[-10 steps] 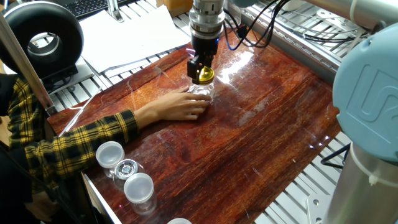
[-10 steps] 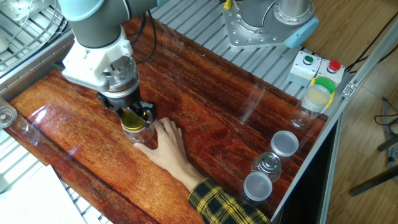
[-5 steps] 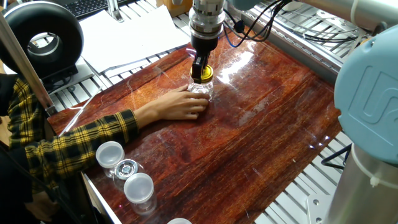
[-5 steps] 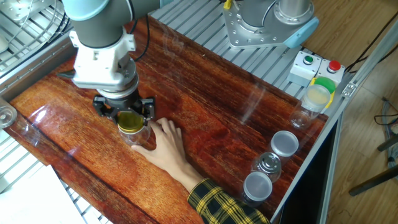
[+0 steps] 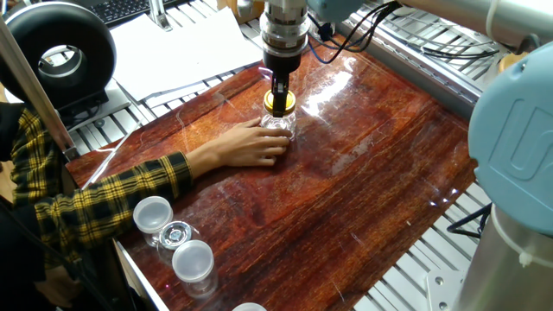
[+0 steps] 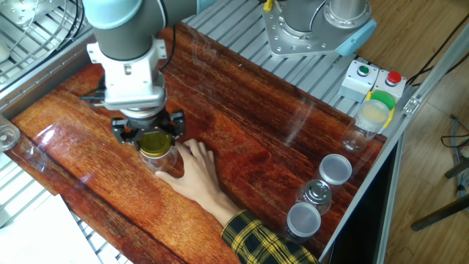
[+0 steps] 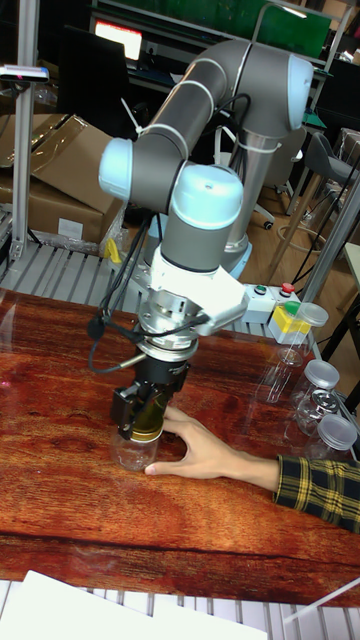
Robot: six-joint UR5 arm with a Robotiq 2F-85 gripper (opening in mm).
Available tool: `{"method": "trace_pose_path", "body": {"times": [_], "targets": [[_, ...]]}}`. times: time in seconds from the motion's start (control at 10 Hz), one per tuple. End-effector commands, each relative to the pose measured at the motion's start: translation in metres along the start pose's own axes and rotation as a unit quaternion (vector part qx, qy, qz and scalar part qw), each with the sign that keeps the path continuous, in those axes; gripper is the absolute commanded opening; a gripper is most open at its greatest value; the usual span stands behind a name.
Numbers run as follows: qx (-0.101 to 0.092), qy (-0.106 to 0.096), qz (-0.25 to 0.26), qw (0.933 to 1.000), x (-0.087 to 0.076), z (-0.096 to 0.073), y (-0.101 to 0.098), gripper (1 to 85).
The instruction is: Unscrew the lid from the jar
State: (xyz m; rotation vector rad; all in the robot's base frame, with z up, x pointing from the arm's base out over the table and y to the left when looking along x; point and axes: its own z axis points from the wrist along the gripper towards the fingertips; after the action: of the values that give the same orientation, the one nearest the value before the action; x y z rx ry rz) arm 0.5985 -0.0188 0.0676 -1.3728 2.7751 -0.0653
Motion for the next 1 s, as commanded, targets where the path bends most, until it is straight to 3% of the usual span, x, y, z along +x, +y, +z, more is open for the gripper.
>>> {"method": "trace_pose_path", "body": {"times": [0.0, 0.5, 0.8, 0.9], "targets": [[-0.002, -0.010, -0.062, 0.9981, -0.007, -0.003, 0.005, 58.0], [0.040, -0.011, -0.157, 0.9866, -0.009, -0.002, -0.015, 56.7], [0.041, -0.024, -0.162, 0.9857, -0.013, -0.001, -0.013, 57.7], [0.038, -0.016, -0.162, 0.9859, -0.006, 0.000, -0.014, 64.7]]}}
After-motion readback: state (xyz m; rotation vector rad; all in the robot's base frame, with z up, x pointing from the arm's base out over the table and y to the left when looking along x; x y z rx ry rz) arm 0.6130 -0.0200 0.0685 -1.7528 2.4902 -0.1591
